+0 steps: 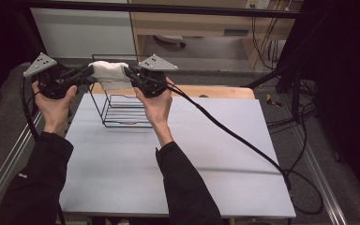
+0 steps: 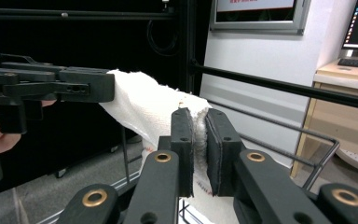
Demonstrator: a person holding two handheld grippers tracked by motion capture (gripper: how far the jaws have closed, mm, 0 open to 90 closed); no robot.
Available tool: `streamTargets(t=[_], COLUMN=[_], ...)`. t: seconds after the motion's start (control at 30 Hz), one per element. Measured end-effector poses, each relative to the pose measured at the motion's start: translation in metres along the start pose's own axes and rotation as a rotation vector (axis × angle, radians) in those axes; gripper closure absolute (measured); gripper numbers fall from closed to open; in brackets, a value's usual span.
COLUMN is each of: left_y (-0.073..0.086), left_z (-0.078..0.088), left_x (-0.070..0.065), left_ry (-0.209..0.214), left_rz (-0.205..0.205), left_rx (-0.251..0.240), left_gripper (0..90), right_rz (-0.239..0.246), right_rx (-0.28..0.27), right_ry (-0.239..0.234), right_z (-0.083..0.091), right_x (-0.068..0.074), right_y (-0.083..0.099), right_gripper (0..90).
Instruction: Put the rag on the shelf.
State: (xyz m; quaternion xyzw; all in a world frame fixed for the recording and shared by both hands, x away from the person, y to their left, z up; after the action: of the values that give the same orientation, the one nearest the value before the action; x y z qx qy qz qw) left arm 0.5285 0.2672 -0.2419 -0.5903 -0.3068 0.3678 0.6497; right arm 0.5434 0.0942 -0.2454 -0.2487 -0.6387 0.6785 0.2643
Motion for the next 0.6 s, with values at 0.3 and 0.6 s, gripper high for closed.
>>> streamTargets(t=[0.3,0.6], left_y=[-0.002,-0.02], left_z=[0.011,0.006], left_x=[-0.004,0.002], left_ry=[-0.011,-0.042], left_rz=[-0.03,-0.012], left_rx=[0.065,0.088], left_gripper=[73.8,78.9], right_rz=[0.006,0.022], right_rx=[0.017,0.032], right_ry=[-0.017,-0.02], right_z=[0.003,0.003], right_x=[0.002,0.003], right_y=[0.008,0.013], right_gripper=[82.7,82.7])
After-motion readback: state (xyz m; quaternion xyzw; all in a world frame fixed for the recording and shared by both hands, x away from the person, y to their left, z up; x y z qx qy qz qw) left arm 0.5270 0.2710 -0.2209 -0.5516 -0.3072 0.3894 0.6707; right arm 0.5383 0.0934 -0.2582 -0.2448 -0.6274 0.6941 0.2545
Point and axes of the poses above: each handheld gripper's, and its own axes: z roughly backward along the jaws, y roughly out of its underside, x roughly to its left, the point moved 8 cm from there along -z, roughly forward along the jaws, and after that the axes turned 1 degree about -x, right-handed, at the moved point
